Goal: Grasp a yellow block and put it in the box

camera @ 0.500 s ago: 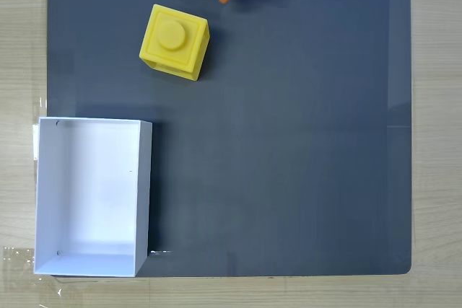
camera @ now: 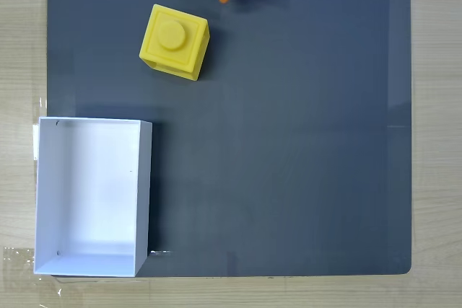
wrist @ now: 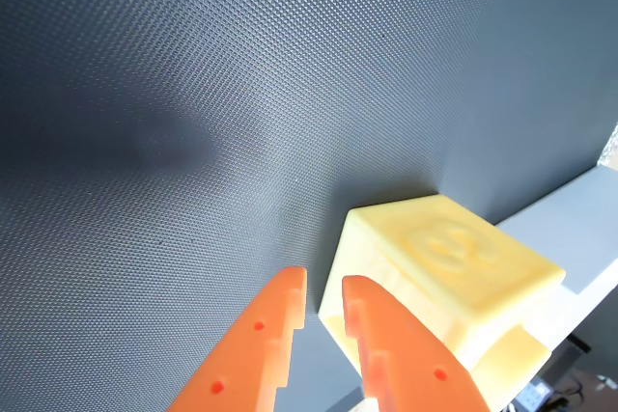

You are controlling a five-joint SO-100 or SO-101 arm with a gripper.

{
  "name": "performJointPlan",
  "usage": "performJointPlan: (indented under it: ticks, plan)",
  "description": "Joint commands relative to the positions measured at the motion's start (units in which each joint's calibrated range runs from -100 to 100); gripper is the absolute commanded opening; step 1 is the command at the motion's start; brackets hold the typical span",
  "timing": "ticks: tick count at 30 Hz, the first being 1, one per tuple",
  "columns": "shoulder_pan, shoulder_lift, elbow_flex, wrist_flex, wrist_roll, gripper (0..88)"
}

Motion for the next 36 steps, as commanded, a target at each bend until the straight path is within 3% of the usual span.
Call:
performJointPlan:
  ticks: [1,21,28,31,36]
  plan:
    - [-0.2,0.0,-0.1,0.4,0.3,4.3]
    - [-0.7,4.3,-2.8,-1.2,0.1,4.3]
    - [-6.2,28.1,-21.7,-10.6,-0.3,4.3]
    - [-7.3,39.3,-33.4,-10.3,-0.4,4.3]
    - [-4.1,54.4,-53.3,-7.5,-4.7,4.3]
